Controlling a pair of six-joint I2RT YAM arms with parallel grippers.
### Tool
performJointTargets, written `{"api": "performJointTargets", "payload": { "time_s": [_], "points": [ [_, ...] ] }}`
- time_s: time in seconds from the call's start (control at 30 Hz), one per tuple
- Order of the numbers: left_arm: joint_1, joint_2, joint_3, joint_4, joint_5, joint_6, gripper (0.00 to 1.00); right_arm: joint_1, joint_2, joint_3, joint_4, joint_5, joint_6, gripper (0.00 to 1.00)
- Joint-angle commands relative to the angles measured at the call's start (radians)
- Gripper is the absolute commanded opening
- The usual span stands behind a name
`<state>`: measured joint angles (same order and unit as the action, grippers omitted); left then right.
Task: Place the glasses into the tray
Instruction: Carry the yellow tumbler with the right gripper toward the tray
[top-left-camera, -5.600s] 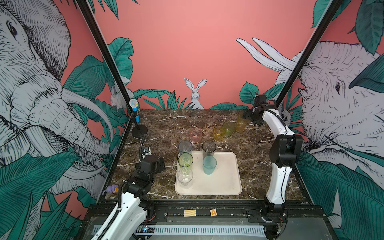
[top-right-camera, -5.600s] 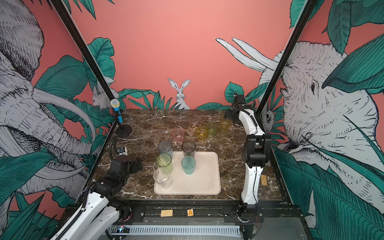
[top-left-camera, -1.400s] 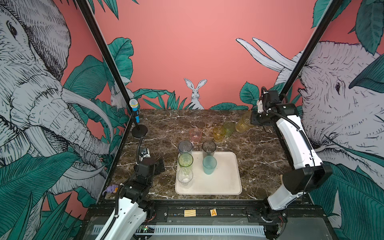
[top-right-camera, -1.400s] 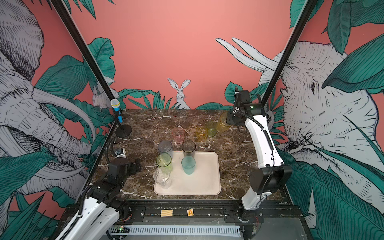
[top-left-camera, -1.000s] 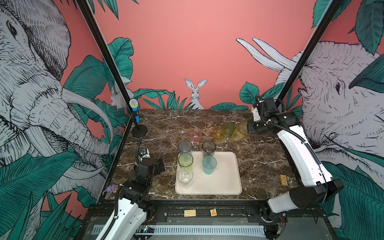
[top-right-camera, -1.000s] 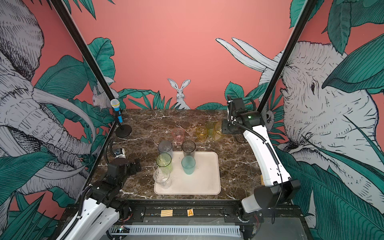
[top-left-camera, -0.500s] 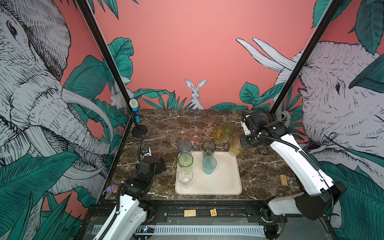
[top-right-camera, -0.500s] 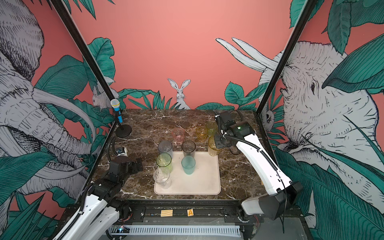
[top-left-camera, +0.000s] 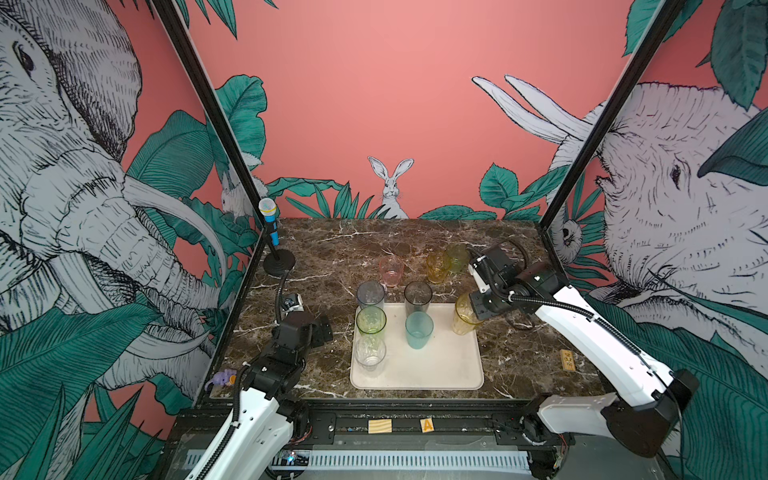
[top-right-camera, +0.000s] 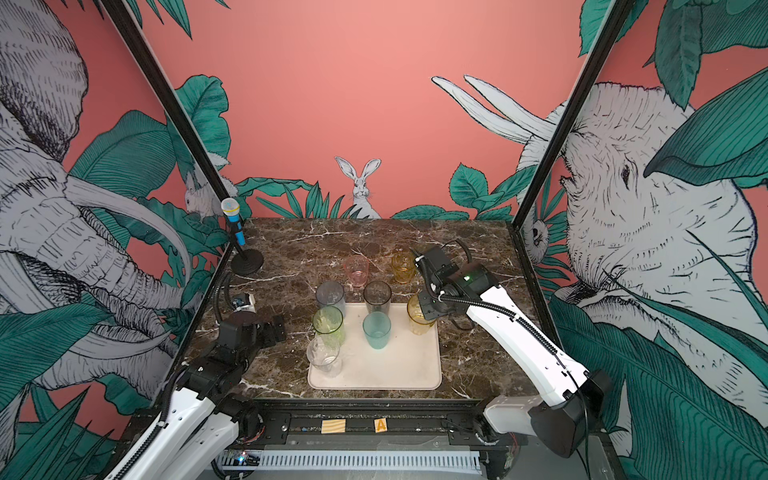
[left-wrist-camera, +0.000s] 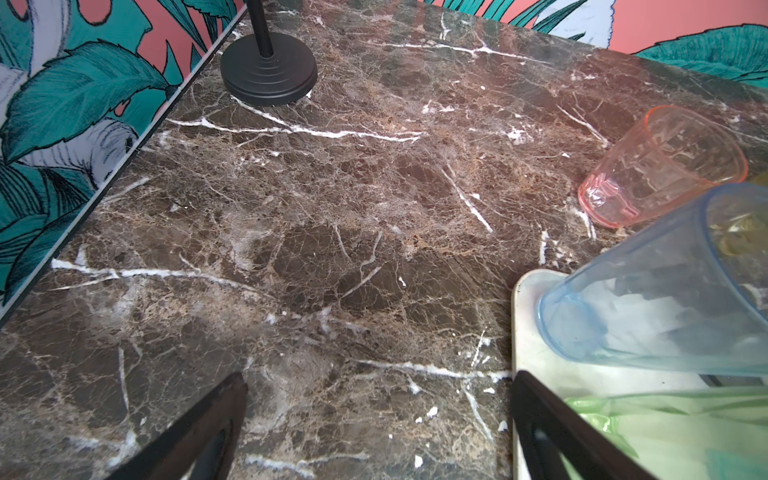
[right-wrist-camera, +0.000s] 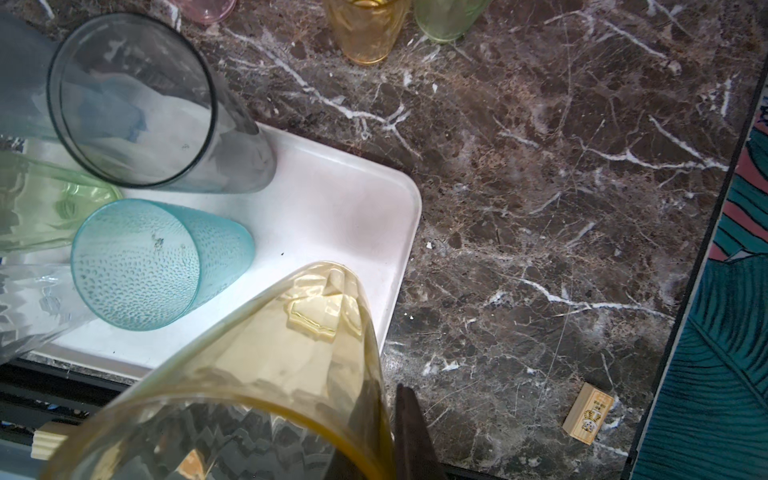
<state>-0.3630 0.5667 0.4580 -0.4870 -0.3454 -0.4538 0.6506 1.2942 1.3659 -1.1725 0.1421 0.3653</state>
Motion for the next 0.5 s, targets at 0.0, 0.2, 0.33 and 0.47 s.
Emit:
{"api": "performJointTargets", "payload": {
  "time_s": [0.0,0.2,0.33,0.47],
  "points": [
    [0.002,0.002,0.022,0.025,0.011,-0.022,1.0,0.039,-0.038,-0.033,0.035,-0.006,0.04,0.0],
    [0.003,0.01,0.017,0.035,0.019,-0.027,0.99,0.138,-0.056,-0.11,0.072,0.02,0.056,0.0],
    [0.004,0.012,0.014,0.037,0.02,-0.028,1.0,0.177,-0.076,-0.152,0.102,0.013,0.073,0.0],
    [0.004,0.009,0.005,0.037,0.023,-0.034,0.99,0.215,-0.081,-0.17,0.117,0.024,0.09,0.0]
  ]
}}
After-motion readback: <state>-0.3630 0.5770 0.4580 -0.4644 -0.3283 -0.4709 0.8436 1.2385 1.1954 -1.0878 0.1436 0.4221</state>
